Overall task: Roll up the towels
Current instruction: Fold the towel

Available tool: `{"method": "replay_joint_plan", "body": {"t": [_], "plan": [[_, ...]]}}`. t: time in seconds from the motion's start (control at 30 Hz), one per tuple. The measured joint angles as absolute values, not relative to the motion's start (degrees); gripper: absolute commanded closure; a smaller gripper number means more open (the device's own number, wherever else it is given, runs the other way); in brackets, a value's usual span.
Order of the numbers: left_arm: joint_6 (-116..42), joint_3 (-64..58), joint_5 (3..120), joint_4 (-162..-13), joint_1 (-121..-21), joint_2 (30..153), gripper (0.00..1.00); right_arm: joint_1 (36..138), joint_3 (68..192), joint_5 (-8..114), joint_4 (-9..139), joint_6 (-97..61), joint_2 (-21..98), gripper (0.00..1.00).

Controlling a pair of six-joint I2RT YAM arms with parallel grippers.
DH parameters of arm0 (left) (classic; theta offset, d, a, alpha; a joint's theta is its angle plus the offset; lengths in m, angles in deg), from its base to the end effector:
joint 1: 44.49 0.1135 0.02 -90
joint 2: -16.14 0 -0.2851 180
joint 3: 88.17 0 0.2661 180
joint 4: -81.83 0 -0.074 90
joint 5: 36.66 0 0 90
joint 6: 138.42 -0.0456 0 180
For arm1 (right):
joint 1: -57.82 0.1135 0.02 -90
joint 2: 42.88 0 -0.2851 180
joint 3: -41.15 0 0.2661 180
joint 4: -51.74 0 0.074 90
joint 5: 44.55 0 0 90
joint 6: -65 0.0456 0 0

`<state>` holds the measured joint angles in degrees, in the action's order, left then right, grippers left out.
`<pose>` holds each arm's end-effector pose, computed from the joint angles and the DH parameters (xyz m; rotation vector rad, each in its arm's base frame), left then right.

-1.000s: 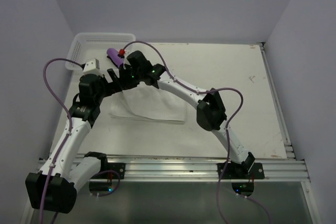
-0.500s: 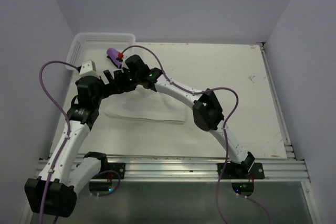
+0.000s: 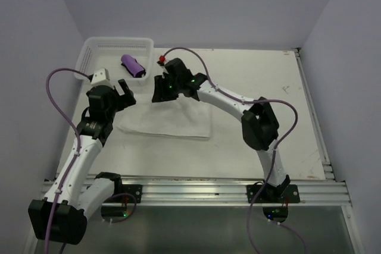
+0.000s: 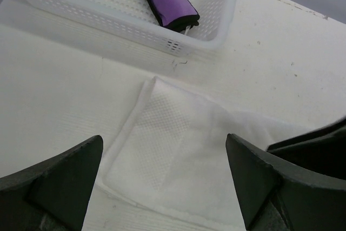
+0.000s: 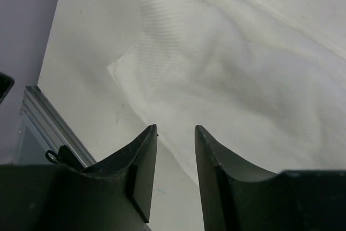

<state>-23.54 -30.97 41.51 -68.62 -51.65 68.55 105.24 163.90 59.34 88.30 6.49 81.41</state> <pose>0.2184 -0.0180 0.3119 -0.4373 1.9479 -0.1535 0.3571 0.4048 0.2689 -0.4754 2.3669 0.9719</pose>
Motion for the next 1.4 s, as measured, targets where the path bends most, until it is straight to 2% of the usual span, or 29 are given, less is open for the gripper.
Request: {"method": "replay_joint_plan", "body": {"t": [0.2, 0.4, 0.6, 1.03, 1.27, 1.4], "plan": [[-23.5, -31.0, 42.2, -69.5, -51.6, 74.1, 0.00, 95.9, 149.4, 51.6, 89.2, 5.8, 65.6, 0.75], [-23.5, -30.9, 44.0, -70.8, -51.6, 79.9, 0.00, 89.8, 142.3, 43.2, 92.0, 6.0, 60.0, 0.88], [-23.5, -29.4, 44.0, -71.3, -51.6, 86.2, 0.00, 85.7, 139.6, 42.6, 93.4, 5.9, 63.6, 0.91], [-25.5, -24.1, 44.8, -72.8, -47.7, 94.5, 0.00, 86.2, 141.8, 44.7, 92.4, 4.4, 77.2, 0.95], [-27.6, -22.1, 47.2, -74.8, -46.5, 99.2, 0.08, 86.3, 142.4, 43.8, 92.6, 3.6, 77.3, 0.95], [-28.3, -21.9, 49.6, -76.2, -46.4, 102.2, 0.18, 86.3, 142.9, 43.8, 92.7, 3.0, 77.6, 0.95]]}}
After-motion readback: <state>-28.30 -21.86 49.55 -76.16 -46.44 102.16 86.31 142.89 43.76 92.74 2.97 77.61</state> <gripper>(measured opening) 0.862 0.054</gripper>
